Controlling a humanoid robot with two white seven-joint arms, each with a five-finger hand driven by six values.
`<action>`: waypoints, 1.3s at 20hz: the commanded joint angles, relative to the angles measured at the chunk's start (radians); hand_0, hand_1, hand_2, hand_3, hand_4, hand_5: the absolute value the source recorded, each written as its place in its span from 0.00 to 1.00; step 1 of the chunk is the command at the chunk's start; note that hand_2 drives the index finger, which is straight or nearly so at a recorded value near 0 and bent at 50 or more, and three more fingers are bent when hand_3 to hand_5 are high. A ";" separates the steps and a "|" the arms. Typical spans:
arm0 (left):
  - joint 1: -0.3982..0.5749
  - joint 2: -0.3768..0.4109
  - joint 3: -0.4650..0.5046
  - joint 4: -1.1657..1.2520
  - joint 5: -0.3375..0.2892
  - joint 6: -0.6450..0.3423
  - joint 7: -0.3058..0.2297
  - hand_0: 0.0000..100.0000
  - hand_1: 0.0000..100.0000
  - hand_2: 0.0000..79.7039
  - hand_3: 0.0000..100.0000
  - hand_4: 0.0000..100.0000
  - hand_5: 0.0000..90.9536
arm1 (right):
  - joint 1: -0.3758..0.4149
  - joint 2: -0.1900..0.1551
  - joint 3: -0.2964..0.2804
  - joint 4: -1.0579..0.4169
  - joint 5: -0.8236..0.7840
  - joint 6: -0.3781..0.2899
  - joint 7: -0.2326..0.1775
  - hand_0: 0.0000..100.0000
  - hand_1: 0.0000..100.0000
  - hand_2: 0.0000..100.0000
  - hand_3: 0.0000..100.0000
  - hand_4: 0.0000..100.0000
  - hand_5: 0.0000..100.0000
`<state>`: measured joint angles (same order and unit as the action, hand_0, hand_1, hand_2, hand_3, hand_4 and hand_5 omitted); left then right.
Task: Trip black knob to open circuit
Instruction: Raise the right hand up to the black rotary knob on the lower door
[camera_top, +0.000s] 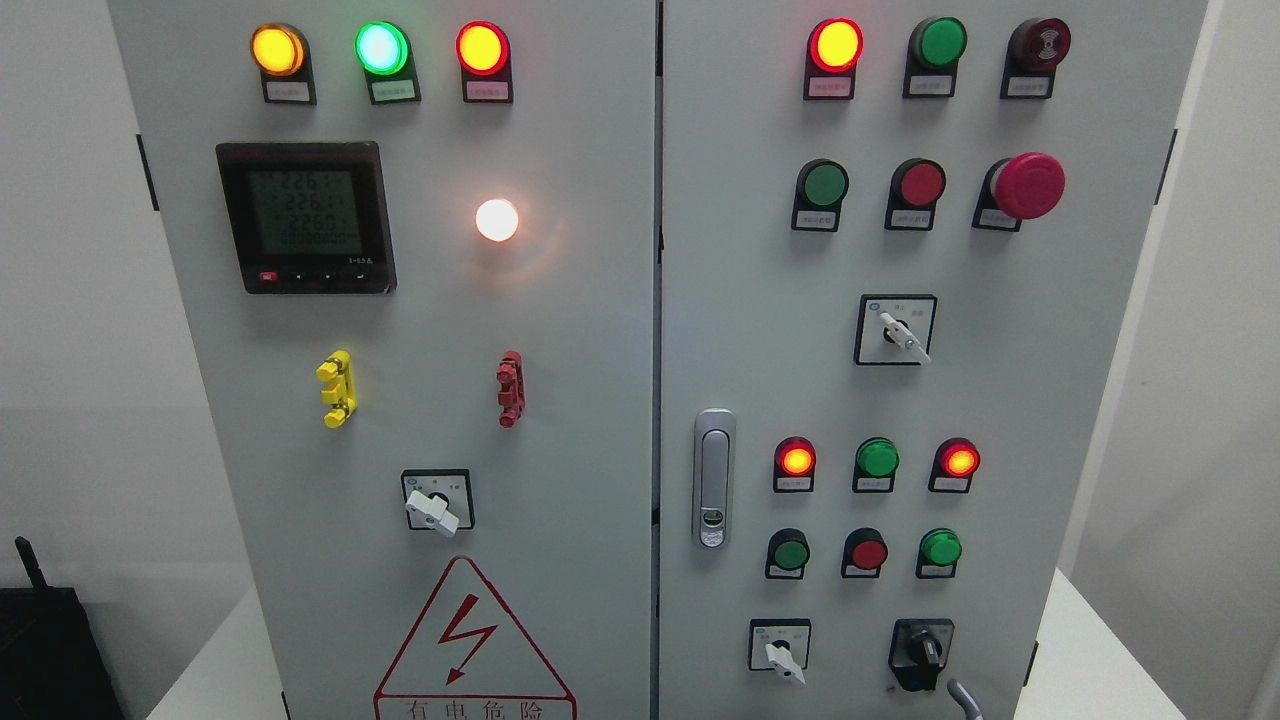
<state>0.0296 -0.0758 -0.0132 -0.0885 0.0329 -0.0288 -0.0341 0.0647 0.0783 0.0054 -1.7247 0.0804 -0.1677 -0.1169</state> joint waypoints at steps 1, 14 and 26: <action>0.000 -0.001 0.001 0.001 0.002 0.001 0.000 0.12 0.39 0.00 0.00 0.00 0.00 | -0.016 0.003 0.019 -0.029 0.009 -0.006 0.003 0.67 0.68 0.00 1.00 1.00 0.99; 0.000 -0.001 0.001 0.001 0.002 0.001 0.000 0.12 0.39 0.00 0.00 0.00 0.00 | -0.013 0.005 0.039 -0.032 0.012 -0.006 0.003 0.67 0.68 0.00 1.00 1.00 0.99; 0.000 -0.001 0.001 0.001 0.002 0.001 0.000 0.12 0.39 0.00 0.00 0.00 0.00 | -0.026 0.009 0.064 -0.032 0.027 -0.004 0.003 0.68 0.69 0.00 1.00 1.00 0.99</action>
<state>0.0296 -0.0758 -0.0132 -0.0885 0.0329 -0.0288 -0.0340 0.0571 0.0828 0.0429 -1.7258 0.1011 -0.1621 -0.1222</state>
